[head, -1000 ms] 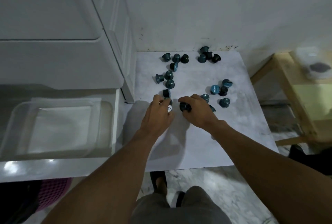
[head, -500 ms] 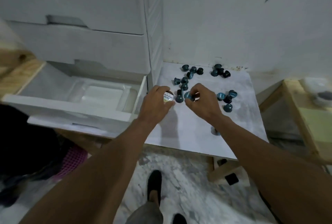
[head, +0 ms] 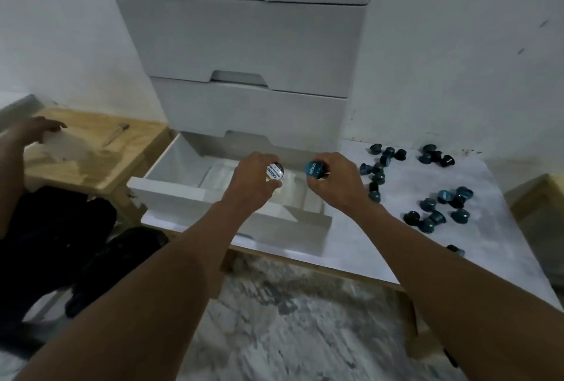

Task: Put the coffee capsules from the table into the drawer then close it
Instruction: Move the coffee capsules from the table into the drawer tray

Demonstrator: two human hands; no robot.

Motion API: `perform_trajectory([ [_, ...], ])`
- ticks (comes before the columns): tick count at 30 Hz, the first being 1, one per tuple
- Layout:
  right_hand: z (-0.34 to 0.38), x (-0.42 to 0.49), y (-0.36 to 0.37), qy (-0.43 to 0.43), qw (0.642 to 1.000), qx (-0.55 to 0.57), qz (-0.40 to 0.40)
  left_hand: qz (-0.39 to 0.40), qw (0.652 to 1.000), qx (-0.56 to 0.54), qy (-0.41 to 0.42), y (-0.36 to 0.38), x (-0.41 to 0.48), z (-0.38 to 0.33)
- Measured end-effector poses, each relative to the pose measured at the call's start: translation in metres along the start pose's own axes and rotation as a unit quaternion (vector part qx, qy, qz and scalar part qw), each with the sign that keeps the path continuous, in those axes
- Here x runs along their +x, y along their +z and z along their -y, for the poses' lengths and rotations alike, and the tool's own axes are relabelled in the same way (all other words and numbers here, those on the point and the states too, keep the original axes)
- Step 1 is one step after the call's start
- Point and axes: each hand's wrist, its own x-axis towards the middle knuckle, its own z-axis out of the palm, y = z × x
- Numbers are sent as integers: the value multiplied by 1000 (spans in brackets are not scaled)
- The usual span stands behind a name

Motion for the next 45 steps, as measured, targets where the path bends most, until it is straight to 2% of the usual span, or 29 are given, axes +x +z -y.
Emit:
perform_trajectory([
  [5,44,13,65,4,1000,-1,6,24,999,18,12,-36,11,71],
  [10,63,29,105,60,998,5,11,60,998,14,35,-53,32,118],
  [18,42,89,156,101,991,-23,85,147,988,36,29,-40,95,169],
  [22,29,110,189,118,977,-43,174,256,962,85,34,-27,114,193],
  [28,20,120,216,143,952,-61,264,353,926,116,62,-14,129,218],
  [39,27,121,226,192,948,-36,251,424,891,98,128,5,141,241],
  [45,30,117,226,253,916,3,313,477,862,124,115,9,145,237],
])
